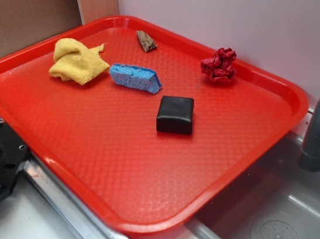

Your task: Grab the red paper.

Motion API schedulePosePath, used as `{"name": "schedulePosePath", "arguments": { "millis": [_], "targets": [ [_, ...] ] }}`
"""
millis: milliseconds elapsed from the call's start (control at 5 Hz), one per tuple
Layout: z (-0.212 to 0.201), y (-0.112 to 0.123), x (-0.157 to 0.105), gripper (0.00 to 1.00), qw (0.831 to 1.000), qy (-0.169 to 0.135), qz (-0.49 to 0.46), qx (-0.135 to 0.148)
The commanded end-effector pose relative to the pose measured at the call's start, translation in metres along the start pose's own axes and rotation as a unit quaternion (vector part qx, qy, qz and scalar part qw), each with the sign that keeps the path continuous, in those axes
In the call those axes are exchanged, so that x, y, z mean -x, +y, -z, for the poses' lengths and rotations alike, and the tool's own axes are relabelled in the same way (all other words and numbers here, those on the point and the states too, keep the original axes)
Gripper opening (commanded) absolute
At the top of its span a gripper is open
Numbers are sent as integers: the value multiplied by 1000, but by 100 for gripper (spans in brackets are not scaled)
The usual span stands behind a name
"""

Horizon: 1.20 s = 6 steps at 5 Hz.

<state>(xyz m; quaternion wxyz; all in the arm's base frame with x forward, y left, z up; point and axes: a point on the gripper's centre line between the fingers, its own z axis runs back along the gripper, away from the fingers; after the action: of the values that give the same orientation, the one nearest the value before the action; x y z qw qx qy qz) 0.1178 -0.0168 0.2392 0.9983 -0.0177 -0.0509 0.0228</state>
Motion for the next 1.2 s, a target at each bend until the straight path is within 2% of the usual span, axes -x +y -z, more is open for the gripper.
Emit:
{"name": "schedulePosePath", "arguments": {
  "millis": [0,200,400,600,800,1000],
  "targets": [
    [0,0,0,100,1000,0,0,0],
    [52,1,-37,100,999,-31,1,-23],
    [93,-15,-80,100,998,-23,37,-36],
    [133,-37,-118,100,997,-48,55,-19],
    [170,-46,-147,100,997,-45,66,-5],
    [190,-48,-178,100,997,-48,59,-11]
  ]
}}
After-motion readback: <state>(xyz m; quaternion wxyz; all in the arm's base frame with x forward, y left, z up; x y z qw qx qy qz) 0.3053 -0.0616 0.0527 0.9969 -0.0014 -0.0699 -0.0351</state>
